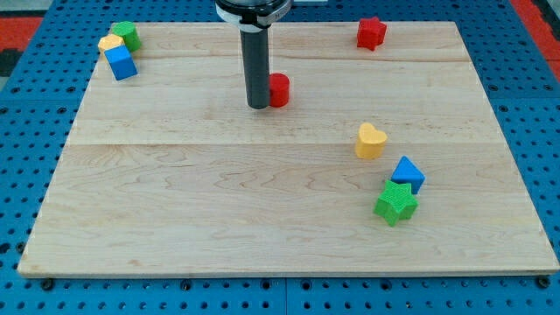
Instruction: Move the red circle into the blue cube
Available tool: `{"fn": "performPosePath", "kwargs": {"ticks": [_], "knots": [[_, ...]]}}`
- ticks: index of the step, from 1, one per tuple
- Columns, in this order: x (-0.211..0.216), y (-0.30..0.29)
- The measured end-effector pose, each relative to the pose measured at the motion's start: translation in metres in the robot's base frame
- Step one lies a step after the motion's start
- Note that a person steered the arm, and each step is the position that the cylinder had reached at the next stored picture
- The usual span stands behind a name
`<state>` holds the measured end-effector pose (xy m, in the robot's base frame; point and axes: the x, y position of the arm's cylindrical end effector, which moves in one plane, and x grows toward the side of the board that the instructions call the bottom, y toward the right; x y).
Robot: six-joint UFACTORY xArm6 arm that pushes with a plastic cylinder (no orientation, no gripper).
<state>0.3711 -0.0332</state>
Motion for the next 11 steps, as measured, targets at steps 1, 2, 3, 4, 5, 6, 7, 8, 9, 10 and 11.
{"fn": "performPosePath", "kwargs": {"ticks": [1, 2, 3, 4, 5, 6, 7, 8, 9, 10, 11], "knots": [[0.035, 0.021], [0.035, 0.064], [0.003, 0.075], [-0.007, 0.051], [-0.034, 0.009], [-0.064, -0.021], [-0.093, -0.059], [-0.098, -0.13], [-0.092, -0.147], [-0.089, -0.169], [-0.043, -0.096]]}}
